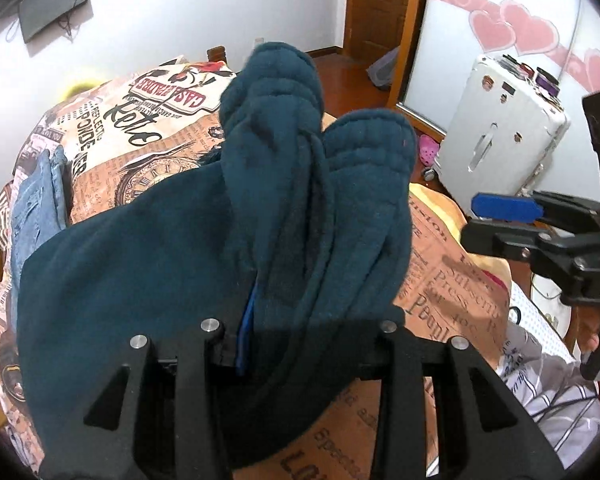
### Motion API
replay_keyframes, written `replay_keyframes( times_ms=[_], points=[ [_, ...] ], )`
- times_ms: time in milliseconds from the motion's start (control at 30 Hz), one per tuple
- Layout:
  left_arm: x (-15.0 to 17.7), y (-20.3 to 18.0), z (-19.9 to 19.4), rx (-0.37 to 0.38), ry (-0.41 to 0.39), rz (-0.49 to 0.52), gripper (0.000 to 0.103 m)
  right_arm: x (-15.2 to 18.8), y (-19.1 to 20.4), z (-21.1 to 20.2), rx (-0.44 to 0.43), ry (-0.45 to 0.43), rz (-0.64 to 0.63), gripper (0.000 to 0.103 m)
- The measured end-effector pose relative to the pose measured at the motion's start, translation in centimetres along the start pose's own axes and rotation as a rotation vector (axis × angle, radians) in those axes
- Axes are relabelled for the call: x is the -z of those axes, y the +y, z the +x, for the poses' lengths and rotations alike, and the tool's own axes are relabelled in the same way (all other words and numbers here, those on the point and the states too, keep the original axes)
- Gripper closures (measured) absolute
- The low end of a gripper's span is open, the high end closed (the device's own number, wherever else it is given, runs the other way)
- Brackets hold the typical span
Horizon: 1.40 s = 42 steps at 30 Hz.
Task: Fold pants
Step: 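Lay the folded pants down and open the left gripper while the right gripper presses the stack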
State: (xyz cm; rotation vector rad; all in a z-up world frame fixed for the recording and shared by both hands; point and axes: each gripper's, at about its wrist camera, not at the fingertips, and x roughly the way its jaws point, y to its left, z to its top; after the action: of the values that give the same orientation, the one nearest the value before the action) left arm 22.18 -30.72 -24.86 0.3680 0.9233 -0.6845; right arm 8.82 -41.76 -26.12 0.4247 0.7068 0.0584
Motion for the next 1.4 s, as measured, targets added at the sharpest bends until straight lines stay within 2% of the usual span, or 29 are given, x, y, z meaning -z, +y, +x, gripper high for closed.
replay_keyframes(
  times_ms=[67, 133, 200, 400, 533, 633, 700, 733, 867, 1033, 1067, 1133, 1200, 1400],
  points=[
    [0.0, -0.1, -0.4, 0.006, -0.001, -0.001, 0.066, 0.0, 0.2, 0.0, 0.001, -0.005, -0.002, 0.048],
    [-0.1, 0.2, -1.1, 0.04, 0.003, -0.026, 0.059, 0.1, 0.3, -0.2, 0.0, -0.011, -0.002, 0.048],
    [-0.1, 0.6, -2.1, 0.097, -0.008, -0.064, 0.046, 0.1, 0.5, -0.5, 0.001, -0.016, -0.006, 0.048],
    [-0.3, 2.4, -6.2, 0.073, -0.106, -0.104, 0.044, 0.4, 1.3, -0.9, -0.005, -0.018, -0.02, 0.048],
    [-0.7, 6.0, -7.6, -0.028, -0.147, -0.152, 0.038, 0.9, 2.3, -0.3, -0.024, 0.005, -0.035, 0.048],
    [-1.3, 9.8, -7.5, -0.096, -0.14, -0.194, 0.034, 1.2, 3.2, 0.7, -0.045, 0.038, -0.051, 0.048],
    [-1.8, 12.6, -6.8, -0.171, -0.125, -0.214, 0.033, 1.5, 3.9, 1.5, -0.06, 0.066, -0.059, 0.048],
    [-2.0, 14.4, -6.4, -0.206, -0.112, -0.234, 0.033, 1.6, 4.2, 2.0, -0.068, 0.082, -0.063, 0.048],
    [-2.5, 20.8, -3.5, -0.257, -0.032, -0.312, 0.033, 1.9, 5.4, 4.0, -0.094, 0.147, -0.095, 0.048],
    [-2.1, 25.6, 2.3, -0.366, 0.1, -0.295, 0.033, 1.7, 6.4, 6.4, -0.093, 0.197, -0.119, 0.047],
    [-1.8, 26.3, 3.4, -0.36, 0.126, -0.3, 0.032, 1.6, 6.4, 6.7, -0.089, 0.202, -0.12, 0.048],
    [-1.0, 27.9, 5.6, -0.325, 0.173, -0.31, 0.024, 1.1, 5.9, 7.5, -0.09, 0.215, -0.107, 0.048],
    [-0.1, 28.6, 6.5, -0.305, 0.175, -0.309, 0.011, 0.8, 5.6, 8.4, -0.09, 0.231, -0.103, 0.048],
    [2.6, 29.6, 5.7, -0.228, 0.143, -0.323, 0.009, -1.2, 5.5, 10.5, -0.063, 0.226, -0.151, 0.048]
  ],
)
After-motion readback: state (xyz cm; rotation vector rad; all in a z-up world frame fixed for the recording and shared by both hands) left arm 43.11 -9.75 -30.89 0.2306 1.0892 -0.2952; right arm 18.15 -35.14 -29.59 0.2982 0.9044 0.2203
